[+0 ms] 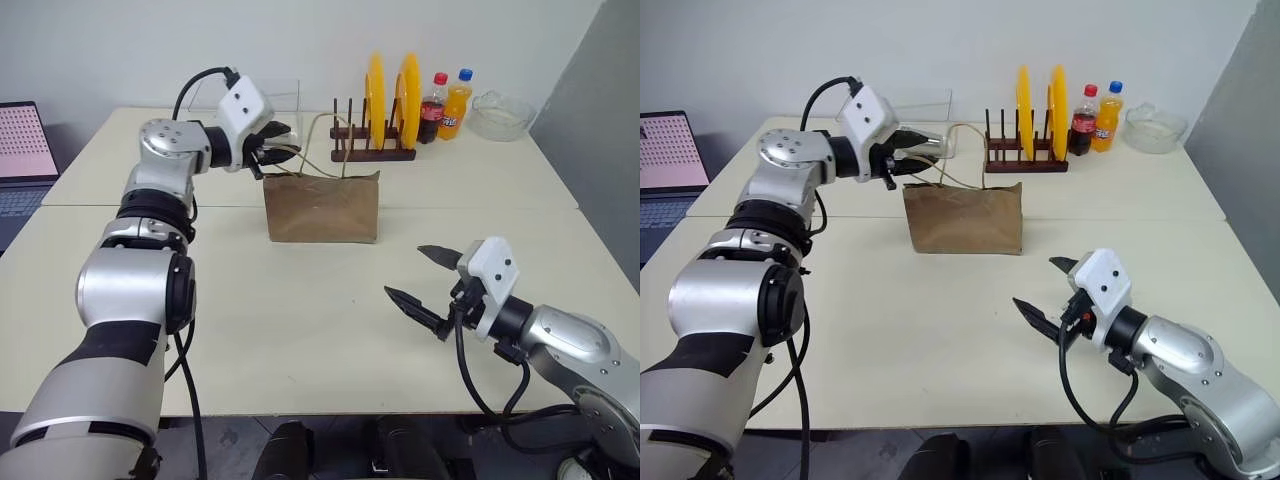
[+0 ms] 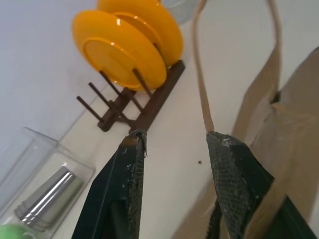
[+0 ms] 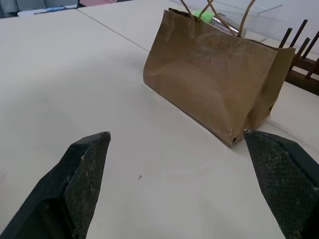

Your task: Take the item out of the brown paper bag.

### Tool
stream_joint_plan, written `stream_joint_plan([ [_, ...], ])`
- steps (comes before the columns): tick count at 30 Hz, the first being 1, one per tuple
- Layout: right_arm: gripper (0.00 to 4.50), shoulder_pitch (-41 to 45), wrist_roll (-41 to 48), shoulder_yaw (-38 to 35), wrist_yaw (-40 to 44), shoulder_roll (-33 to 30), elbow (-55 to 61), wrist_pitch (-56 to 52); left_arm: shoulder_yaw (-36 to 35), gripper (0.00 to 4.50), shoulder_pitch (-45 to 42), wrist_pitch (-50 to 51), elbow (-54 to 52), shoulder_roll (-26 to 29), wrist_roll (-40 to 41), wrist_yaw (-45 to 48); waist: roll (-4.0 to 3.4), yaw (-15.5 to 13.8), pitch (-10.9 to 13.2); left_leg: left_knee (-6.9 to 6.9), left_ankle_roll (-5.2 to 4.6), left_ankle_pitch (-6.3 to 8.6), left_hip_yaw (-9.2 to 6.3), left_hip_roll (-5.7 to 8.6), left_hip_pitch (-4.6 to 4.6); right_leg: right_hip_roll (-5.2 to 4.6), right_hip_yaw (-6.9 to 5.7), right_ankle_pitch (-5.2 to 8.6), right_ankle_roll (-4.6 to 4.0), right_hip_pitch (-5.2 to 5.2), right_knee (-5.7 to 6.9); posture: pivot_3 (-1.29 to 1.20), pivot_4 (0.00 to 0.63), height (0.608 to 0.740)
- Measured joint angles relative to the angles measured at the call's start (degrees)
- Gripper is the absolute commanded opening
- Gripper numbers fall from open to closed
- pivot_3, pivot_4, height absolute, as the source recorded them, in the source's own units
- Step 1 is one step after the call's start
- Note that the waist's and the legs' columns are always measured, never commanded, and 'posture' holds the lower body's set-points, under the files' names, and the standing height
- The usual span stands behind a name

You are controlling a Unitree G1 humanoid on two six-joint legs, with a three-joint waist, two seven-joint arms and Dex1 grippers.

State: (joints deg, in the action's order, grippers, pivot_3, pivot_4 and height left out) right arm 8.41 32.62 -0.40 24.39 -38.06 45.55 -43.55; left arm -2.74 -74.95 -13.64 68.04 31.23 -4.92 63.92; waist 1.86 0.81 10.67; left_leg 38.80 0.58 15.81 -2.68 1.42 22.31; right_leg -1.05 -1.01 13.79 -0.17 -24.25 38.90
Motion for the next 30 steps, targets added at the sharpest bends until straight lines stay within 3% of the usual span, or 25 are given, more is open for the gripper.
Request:
stream_joint_plan([
  [3,4.50,4.42,-0.84,0.73,2.07,-0.06,-4.61,1.00,-1.18,2.05,9.33,6.34,-13.72,1.75,4.80,4.31,-0.01,0.69,-0.01,-0.01,0.00,0.00,0.02,-0.02,-0.06,0.00,0.08,-0.15,-0.27,0.01,0.05,0.00,0.150,0.740],
  [5,4.50,7.84,-1.71,1.13,3.83,-0.17,-7.94,1.92,-1.70,2.05,19.45,14.03,-28.86,3.14,8.52,5.43,-0.03,1.21,-0.01,-0.03,0.01,0.00,0.02,-0.02,-0.11,0.01,0.17,-0.17,-0.29,0.00,0.05,0.00,0.150,0.740],
  [10,4.50,14.02,-3.72,2.09,7.98,-0.48,-15.26,4.54,-3.67,2.05,38.23,31.34,-56.71,5.14,14.28,0.84,-0.03,0.87,0.00,-0.04,0.01,0.00,-0.03,-0.04,-0.20,0.02,0.17,-0.16,-0.31,0.05,0.07,0.00,0.150,0.740],
  [15,4.50,17.88,-5.45,4.23,10.68,0.74,-19.49,6.87,-4.39,2.05,40.60,35.69,-67.96,3.01,16.19,-7.73,0.00,-0.64,-0.02,0.01,0.01,0.00,-0.02,0.02,-0.29,-0.02,0.14,-0.16,-0.29,0.22,-0.01,0.00,0.150,0.740],
  [23,4.50,21.06,-9.11,5.38,11.16,2.32,-22.62,7.82,-4.61,2.05,46.23,38.54,-78.18,3.89,21.20,-10.60,-0.04,0.06,-0.01,-0.08,0.01,0.01,0.03,0.01,-0.37,-0.01,0.26,-0.16,-0.31,0.15,0.04,0.00,0.150,0.740],
  [26,3.91,24.93,-11.45,6.37,11.86,2.33,-26.30,8.83,-8.06,2.07,52.85,43.43,-84.94,5.54,25.35,-11.62,-0.06,0.62,0.01,-0.08,0.01,0.01,0.03,-0.02,-0.38,0.02,0.26,-0.16,-0.31,0.14,0.04,0.00,0.150,0.740],
  [30,2.50,33.63,-14.82,7.40,13.79,2.64,-34.00,11.47,-14.17,2.07,60.18,51.37,-96.25,5.38,32.68,-16.36,-0.07,0.78,0.02,-0.07,0.01,0.01,0.00,-0.02,-0.39,0.02,0.23,-0.15,-0.31,0.17,0.02,0.00,0.150,0.740],
])
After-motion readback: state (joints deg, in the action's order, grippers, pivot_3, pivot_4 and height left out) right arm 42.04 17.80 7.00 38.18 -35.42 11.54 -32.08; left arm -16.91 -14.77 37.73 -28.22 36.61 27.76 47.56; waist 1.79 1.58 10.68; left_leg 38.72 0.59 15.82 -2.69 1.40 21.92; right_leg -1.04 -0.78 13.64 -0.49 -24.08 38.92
